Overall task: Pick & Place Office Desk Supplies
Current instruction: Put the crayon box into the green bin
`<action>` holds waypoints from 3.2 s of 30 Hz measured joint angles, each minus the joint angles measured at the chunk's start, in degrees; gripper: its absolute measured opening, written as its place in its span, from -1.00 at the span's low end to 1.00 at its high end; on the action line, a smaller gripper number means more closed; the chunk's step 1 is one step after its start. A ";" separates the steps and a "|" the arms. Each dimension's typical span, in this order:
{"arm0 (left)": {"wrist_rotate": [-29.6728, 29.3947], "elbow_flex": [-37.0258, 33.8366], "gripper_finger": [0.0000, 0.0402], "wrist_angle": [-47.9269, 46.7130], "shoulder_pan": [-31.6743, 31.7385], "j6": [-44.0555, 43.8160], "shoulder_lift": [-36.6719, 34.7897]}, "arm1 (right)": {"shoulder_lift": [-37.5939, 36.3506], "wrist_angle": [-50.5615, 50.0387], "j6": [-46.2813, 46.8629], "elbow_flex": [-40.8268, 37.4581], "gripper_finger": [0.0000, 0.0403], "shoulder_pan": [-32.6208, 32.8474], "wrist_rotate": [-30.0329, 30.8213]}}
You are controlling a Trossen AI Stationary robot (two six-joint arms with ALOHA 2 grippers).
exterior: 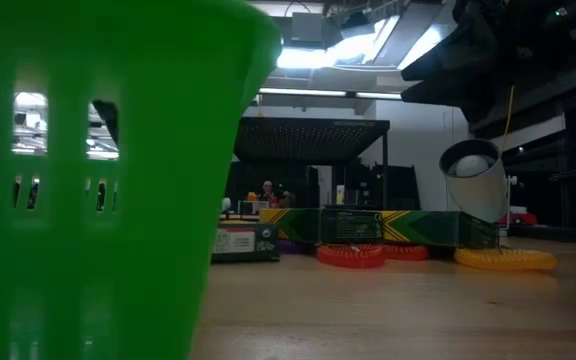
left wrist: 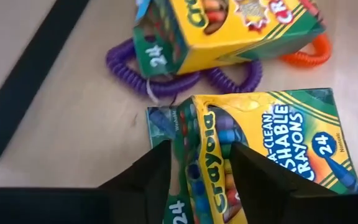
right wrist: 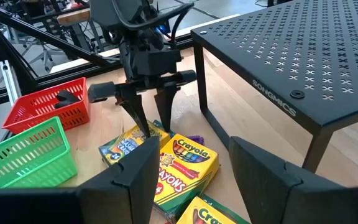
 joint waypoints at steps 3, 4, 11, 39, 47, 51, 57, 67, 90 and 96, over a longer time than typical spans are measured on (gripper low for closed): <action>0.03 -0.02 -0.40 1.49 -0.02 2.43 0.42 | 0.00 0.00 0.00 0.00 -0.03 0.00 0.04; 0.04 -0.04 -0.48 1.76 -0.02 3.26 0.42 | 0.00 0.00 0.00 0.00 -0.03 0.00 0.04; 1.85 -0.14 -0.97 3.84 -0.45 6.57 0.45 | 0.00 0.07 4.52 0.00 -0.03 -1.13 -3.23; -12.49 15.79 -0.99 -8.49 -10.07 41.25 -5.33 | 20.06 4.71 10.83 13.00 -0.03 -12.15 -26.97; -17.46 18.70 -0.99 -8.31 -12.89 47.51 -5.33 | 20.15 8.37 10.58 12.98 -0.03 -12.15 -30.25; -18.75 19.17 -0.99 -8.24 -12.83 48.72 -5.33 | 20.15 8.88 10.56 12.98 -0.03 -12.15 -31.39; -19.85 19.15 -0.99 -7.75 -12.65 49.48 -5.33 | 20.17 10.05 10.54 12.92 -0.03 -12.04 -31.48; -19.83 19.15 -0.99 -5.78 -12.05 51.45 -5.33 | 20.20 10.55 10.51 12.92 -0.03 -12.04 -31.29; -21.08 19.10 -0.99 -5.22 -11.24 50.82 -5.33 | 20.20 10.61 8.00 12.92 -0.95 -12.04 -29.28; -20.84 19.12 -0.90 -4.95 -11.27 50.00 -5.33 | 20.20 10.25 7.08 12.92 -0.98 -12.04 -28.29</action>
